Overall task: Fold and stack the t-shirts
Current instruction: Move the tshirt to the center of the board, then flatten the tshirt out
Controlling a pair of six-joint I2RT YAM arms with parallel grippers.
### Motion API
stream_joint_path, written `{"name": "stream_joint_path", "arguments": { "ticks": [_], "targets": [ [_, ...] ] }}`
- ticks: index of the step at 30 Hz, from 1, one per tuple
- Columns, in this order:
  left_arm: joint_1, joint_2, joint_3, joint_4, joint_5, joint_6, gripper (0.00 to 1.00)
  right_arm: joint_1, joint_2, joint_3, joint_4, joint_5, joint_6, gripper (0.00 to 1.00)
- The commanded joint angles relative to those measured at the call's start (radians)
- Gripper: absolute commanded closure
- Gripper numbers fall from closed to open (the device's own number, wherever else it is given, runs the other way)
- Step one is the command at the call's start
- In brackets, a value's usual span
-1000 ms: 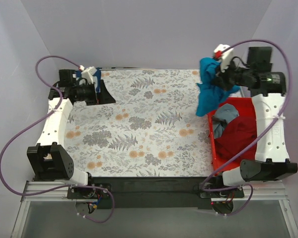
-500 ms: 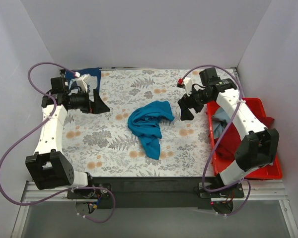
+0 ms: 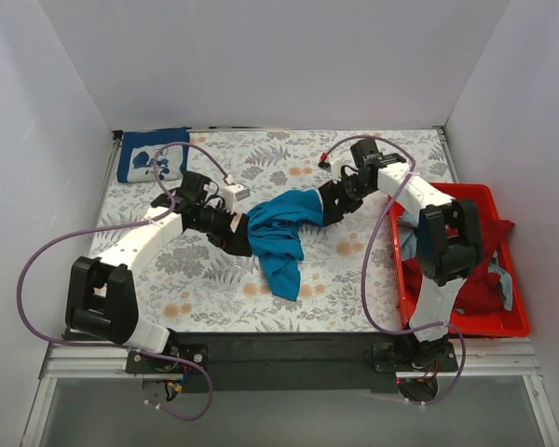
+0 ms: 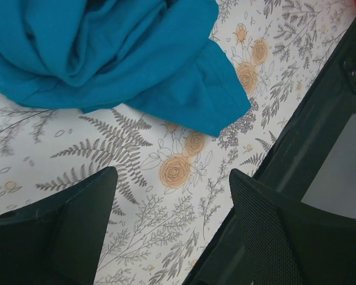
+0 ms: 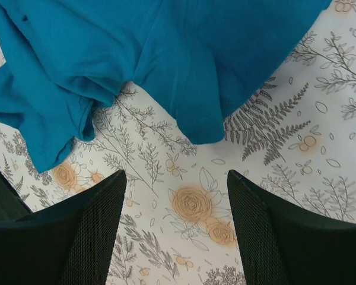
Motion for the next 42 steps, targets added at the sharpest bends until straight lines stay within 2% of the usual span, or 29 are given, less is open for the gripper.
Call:
{"name": "stream_joint_path", "arguments": {
  "ticks": [1,4,8,12,13,14,15,17,18,22,28,31,32,33,34,35,36,37,38,40,42],
  "targets": [
    [-0.075,0.014,-0.043,0.063,-0.013,-0.048,0.25,0.047,0.001,0.034,0.072,-0.012,0.008,0.26],
    [-0.166,0.016,-0.091,0.138,-0.045,-0.106,0.24,0.079,0.012,0.022,0.124,0.037,-0.006,0.26],
    [-0.198,0.069,-0.112,0.202,-0.059,-0.213,0.21,0.108,0.044,0.026,0.142,0.082,-0.029,0.29],
    [-0.215,0.134,-0.109,0.254,-0.109,-0.276,0.21,0.130,0.073,0.019,0.158,0.132,-0.053,0.42],
    [-0.216,0.147,-0.100,0.265,-0.120,-0.291,0.22,0.131,0.084,0.020,0.159,0.137,-0.053,0.52],
    [-0.216,0.161,-0.091,0.267,-0.118,-0.298,0.24,0.133,0.086,0.020,0.158,0.146,-0.053,0.58],
    [-0.216,0.187,-0.083,0.267,-0.118,-0.302,0.31,0.133,0.086,0.025,0.158,0.151,-0.053,0.71],
    [-0.215,0.203,-0.057,0.254,-0.131,-0.312,0.42,0.131,0.073,0.028,0.158,0.169,-0.053,0.88],
    [-0.213,0.203,-0.051,0.245,-0.134,-0.307,0.60,0.133,0.064,0.028,0.156,0.178,-0.055,0.98],
    [-0.131,0.140,-0.036,0.195,-0.097,-0.293,1.00,0.125,0.000,0.029,0.155,0.223,-0.069,0.99],
    [0.074,-0.007,-0.048,0.084,-0.045,-0.180,1.00,0.105,-0.086,0.040,0.132,0.257,-0.101,0.99],
    [0.121,-0.029,-0.039,0.016,0.007,-0.123,1.00,0.105,-0.103,0.039,0.118,0.252,-0.130,0.99],
    [0.119,-0.021,-0.036,-0.006,0.035,-0.112,0.98,0.105,-0.103,0.039,0.113,0.228,-0.133,0.91],
    [0.118,-0.021,-0.040,-0.009,0.079,-0.144,0.88,0.107,-0.100,0.031,0.115,0.212,-0.138,0.60],
    [0.110,-0.027,-0.068,0.024,0.140,-0.170,0.79,0.111,-0.089,0.026,0.119,0.202,-0.133,0.45],
    [0.095,-0.043,-0.091,0.058,0.145,-0.213,0.52,0.117,-0.082,0.023,0.124,0.194,-0.132,0.33],
    [0.072,-0.055,-0.109,0.093,0.133,-0.244,0.37,0.123,-0.072,0.019,0.127,0.195,-0.132,0.17],
    [0.005,-0.064,-0.143,0.157,0.086,-0.288,0.24,0.136,-0.059,0.008,0.150,0.198,-0.141,0.15],
    [-0.035,-0.073,-0.158,0.188,0.058,-0.305,0.19,0.142,-0.054,-0.001,0.167,0.211,-0.147,0.14],
    [-0.133,-0.084,-0.195,0.281,-0.050,-0.385,0.16,0.159,-0.034,-0.032,0.216,0.232,-0.168,0.13],
    [-0.163,-0.054,-0.206,0.329,-0.117,-0.442,0.15,0.169,-0.019,-0.041,0.236,0.264,-0.179,0.14]
  ]
}}
